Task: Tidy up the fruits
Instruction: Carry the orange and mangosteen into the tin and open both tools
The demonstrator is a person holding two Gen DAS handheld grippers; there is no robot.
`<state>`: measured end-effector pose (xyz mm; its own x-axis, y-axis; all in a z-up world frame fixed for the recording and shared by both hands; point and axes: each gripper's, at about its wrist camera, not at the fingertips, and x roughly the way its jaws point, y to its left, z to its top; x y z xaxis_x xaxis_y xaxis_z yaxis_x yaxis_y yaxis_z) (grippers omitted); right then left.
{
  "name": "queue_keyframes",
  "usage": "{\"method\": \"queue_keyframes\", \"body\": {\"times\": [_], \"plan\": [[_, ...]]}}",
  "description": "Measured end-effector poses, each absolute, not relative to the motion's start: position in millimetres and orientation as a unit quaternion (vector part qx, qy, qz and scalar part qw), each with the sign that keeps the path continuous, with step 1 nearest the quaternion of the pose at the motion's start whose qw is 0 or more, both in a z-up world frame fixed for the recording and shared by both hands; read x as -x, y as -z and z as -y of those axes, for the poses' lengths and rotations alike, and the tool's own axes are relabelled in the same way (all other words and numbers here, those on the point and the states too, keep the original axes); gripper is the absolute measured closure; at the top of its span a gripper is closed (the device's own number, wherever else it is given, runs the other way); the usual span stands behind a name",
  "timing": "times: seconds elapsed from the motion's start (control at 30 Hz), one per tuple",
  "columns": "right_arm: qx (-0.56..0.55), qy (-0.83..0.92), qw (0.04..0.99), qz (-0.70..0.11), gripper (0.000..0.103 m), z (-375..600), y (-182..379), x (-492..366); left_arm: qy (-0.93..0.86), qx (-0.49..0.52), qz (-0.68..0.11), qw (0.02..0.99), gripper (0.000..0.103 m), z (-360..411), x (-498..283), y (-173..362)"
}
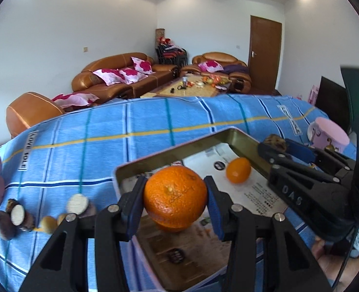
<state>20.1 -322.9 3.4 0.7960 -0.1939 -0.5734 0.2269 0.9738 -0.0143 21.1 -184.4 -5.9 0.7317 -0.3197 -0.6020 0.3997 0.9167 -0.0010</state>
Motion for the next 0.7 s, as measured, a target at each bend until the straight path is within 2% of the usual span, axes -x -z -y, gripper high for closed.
{"method": "queue_keyframes", "body": {"times": [0.5,0.7], "plan": [[0.013,0.095,0.945,-0.312,0.059,299.9,3.9,-23.7,0.187,-0.104,-0.322,0.922,0.054,196.9,-20.1,18.6],[-0.049,0.064,0.936,-0.344,0.059,311.5,13.3,-30.3,0.181,-0.104,-0.321,0.924,0.052,195.8,-20.4,18.9]]}}
